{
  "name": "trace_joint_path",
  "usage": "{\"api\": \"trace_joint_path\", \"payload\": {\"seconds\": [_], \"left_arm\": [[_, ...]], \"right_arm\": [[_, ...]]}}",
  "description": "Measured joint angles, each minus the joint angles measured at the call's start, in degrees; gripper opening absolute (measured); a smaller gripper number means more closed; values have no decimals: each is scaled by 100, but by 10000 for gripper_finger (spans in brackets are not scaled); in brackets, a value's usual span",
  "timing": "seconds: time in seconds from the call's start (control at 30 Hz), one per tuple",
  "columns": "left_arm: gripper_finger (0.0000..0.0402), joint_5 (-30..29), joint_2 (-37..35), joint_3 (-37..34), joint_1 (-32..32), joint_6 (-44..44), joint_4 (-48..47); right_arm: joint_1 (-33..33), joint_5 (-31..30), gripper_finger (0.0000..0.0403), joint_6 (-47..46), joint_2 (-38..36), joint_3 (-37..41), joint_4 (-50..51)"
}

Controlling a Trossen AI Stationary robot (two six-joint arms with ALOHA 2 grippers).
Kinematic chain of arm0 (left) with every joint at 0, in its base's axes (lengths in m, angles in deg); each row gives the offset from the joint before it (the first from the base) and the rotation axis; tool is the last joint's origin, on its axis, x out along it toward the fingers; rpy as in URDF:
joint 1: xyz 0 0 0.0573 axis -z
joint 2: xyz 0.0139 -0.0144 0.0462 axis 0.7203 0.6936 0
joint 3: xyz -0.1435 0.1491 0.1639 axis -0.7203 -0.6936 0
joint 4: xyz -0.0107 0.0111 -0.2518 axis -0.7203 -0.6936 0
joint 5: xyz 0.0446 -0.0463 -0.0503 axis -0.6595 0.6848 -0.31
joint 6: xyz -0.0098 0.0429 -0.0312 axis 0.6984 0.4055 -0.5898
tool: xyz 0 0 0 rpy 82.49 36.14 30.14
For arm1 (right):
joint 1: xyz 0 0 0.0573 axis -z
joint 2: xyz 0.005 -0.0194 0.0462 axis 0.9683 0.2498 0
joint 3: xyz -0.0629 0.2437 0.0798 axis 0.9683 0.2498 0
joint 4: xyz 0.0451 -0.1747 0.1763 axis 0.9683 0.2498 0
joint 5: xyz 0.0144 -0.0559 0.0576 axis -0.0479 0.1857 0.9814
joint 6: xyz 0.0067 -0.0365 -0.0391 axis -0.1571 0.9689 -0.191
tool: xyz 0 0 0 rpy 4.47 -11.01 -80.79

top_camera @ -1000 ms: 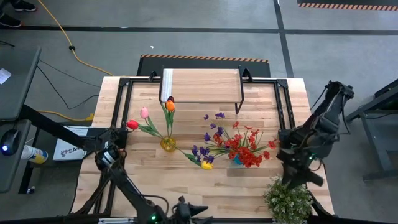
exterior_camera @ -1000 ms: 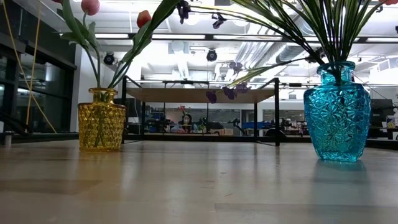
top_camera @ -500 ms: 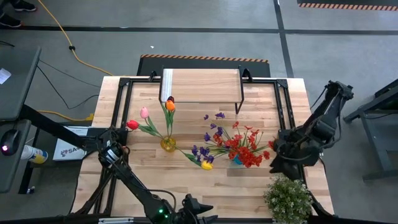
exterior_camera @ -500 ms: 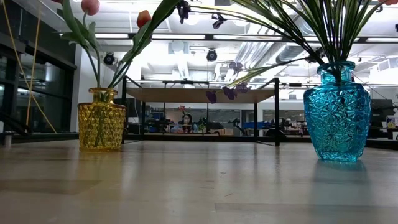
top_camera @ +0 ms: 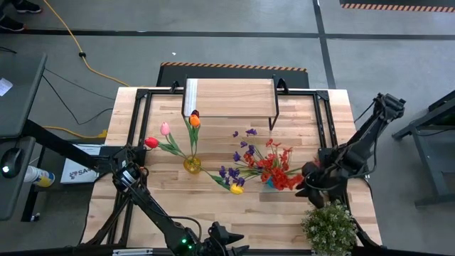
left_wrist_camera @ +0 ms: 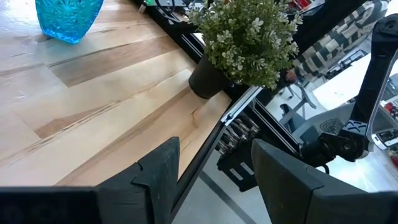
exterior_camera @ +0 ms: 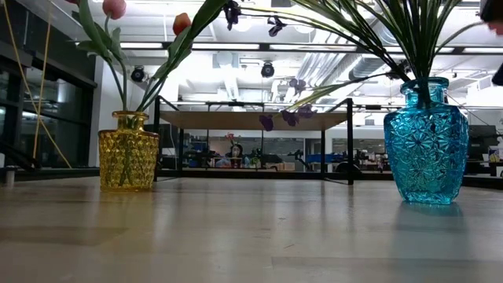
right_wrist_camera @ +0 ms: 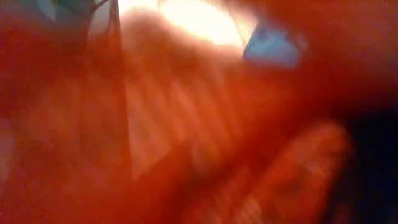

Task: Pick and place flowers into a vace then onto a shelf
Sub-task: Put the blue vase with flowers on the shelf

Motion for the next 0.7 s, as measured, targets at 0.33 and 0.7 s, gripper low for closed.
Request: {"api": "trace_joint_path", "payload": {"seconds": [0.33, 0.7], "left_arm": [[232, -9, 0, 0, 0, -51, 24], [232, -4, 0, 0, 0, -302, 24]], "right_arm": [[41, -223, 142, 156, 1, 1256, -1701], [35, -1192, 142, 1379, -3, 1927, -3709]]}}
